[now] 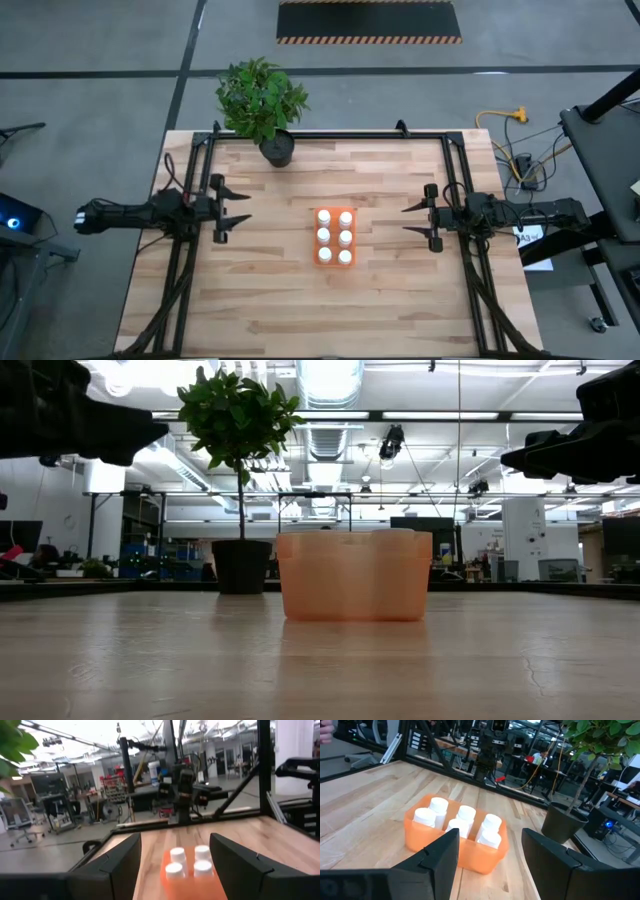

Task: Pick and place pill bottles into a basket
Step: Return to Home Position

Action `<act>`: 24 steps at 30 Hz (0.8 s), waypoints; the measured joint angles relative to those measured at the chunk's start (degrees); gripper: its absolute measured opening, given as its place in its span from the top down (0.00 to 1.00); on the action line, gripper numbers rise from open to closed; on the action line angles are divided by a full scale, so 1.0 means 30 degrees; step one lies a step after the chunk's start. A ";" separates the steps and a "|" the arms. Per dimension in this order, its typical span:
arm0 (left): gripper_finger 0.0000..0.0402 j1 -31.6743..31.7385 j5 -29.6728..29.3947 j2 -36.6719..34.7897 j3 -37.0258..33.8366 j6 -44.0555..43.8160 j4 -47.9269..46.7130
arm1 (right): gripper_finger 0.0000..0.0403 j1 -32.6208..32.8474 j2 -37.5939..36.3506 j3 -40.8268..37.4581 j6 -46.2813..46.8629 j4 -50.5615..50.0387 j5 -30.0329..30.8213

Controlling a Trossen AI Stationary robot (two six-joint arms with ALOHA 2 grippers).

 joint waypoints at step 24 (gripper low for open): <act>0.46 0.0000 0.0036 -0.0740 0.0189 0.1388 -0.3848 | 0.49 -0.0003 0.0000 0.0000 -0.0003 -0.0004 0.0000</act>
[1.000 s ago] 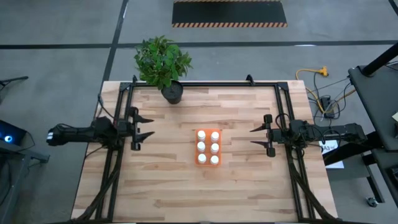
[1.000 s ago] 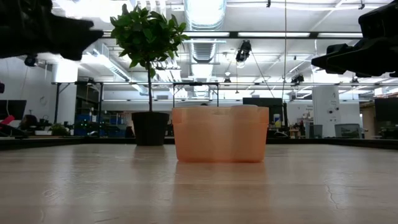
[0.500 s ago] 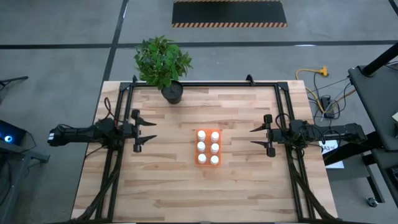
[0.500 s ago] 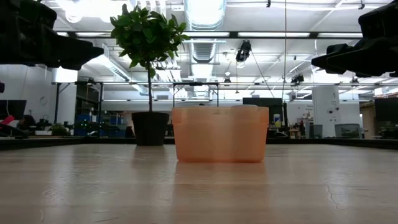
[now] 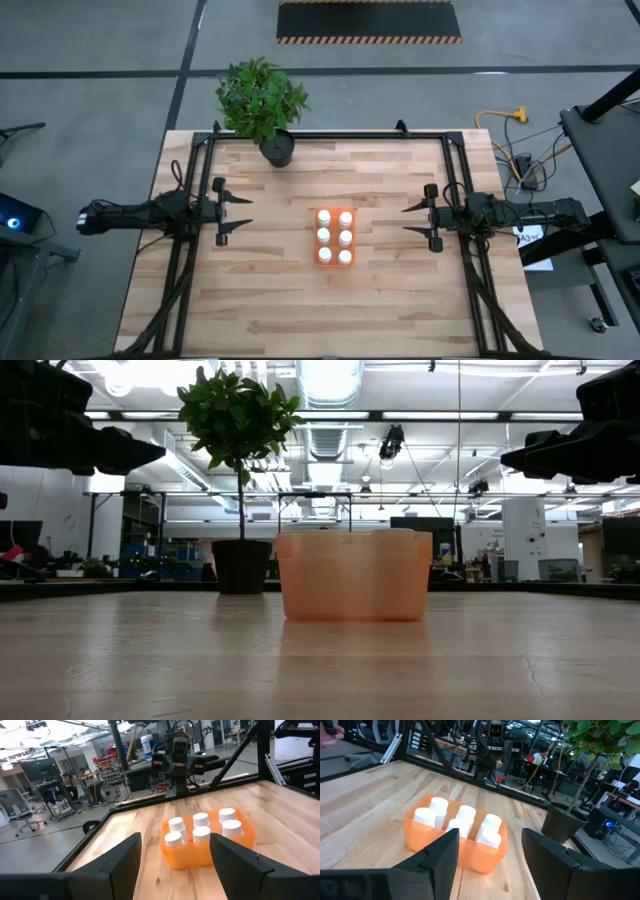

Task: Pick and place pill bottles into a basket
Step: Return to Home Position

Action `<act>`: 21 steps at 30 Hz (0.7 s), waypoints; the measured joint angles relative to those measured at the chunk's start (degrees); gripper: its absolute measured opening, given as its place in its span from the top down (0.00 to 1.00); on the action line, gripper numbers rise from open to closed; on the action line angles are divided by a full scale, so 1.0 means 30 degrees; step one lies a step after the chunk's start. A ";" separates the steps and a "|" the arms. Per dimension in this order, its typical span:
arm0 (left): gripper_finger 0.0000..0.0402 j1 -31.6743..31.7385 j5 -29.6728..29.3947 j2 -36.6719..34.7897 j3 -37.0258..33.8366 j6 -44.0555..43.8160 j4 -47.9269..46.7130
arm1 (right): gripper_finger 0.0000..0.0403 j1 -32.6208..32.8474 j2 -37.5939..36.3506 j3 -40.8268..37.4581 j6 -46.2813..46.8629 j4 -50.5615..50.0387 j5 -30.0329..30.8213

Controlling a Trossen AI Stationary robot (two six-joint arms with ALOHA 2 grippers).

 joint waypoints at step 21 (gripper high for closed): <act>0.46 0.0000 -0.0022 0.0762 -0.0015 -0.0029 -0.0021 | 0.49 0.0000 0.0000 0.0000 0.0000 0.0004 0.0007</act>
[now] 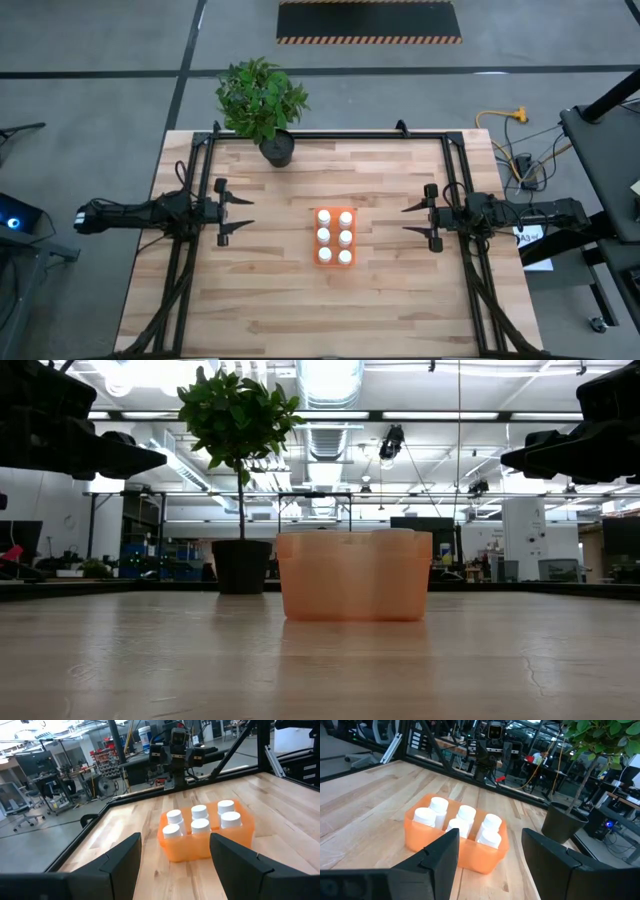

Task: Pick and place pill bottles into a basket
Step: Return to Home Position

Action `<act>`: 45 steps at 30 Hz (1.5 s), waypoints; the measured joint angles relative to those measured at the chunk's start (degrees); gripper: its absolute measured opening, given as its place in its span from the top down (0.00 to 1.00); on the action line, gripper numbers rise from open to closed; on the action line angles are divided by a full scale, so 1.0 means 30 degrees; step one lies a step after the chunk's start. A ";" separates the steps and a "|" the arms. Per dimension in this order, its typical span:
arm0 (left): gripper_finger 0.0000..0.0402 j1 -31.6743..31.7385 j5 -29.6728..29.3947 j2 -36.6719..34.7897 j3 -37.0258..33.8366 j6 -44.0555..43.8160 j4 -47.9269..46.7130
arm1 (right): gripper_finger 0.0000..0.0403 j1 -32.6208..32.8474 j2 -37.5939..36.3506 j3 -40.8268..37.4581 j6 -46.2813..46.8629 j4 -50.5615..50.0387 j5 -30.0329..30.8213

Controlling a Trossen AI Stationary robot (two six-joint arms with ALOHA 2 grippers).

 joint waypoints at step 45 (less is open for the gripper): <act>0.46 -0.0005 -0.0015 0.0087 -0.0102 -0.0007 0.0750 | 0.49 0.0000 0.0007 0.0000 0.0000 -0.0007 -0.0007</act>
